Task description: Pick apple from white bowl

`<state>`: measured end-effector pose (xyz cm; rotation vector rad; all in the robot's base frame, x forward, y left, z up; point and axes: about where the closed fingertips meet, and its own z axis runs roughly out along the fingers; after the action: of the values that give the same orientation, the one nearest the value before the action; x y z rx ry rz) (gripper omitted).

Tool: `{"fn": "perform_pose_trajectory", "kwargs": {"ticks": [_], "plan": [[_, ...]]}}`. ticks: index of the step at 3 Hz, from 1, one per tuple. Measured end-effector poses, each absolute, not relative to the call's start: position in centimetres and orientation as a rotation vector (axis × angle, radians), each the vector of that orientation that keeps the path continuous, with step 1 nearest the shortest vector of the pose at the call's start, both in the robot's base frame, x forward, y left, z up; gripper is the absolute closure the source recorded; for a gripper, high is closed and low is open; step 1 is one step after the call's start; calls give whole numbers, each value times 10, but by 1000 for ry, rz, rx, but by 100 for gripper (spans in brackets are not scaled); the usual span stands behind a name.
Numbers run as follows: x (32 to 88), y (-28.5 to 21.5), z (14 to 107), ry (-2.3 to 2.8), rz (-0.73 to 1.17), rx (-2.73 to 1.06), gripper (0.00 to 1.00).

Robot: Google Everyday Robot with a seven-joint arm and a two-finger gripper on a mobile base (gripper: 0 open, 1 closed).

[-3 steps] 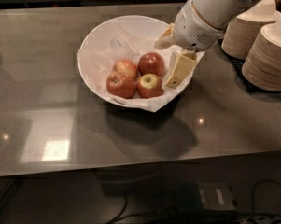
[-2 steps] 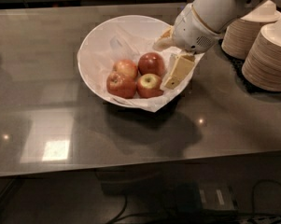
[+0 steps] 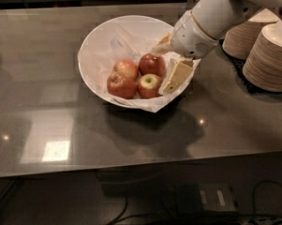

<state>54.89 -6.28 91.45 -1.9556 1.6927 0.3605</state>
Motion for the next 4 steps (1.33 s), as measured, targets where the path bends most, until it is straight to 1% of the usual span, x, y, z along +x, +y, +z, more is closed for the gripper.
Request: {"fn": "perform_pose_trajectory", "kwargs": {"ticks": [1,2,4], "plan": [[545,-61,905,1701,371,-1977,29],[543,-60,896,1710,376,-2003,32],[543,-57,898,1708,375,-2022,32]]}}
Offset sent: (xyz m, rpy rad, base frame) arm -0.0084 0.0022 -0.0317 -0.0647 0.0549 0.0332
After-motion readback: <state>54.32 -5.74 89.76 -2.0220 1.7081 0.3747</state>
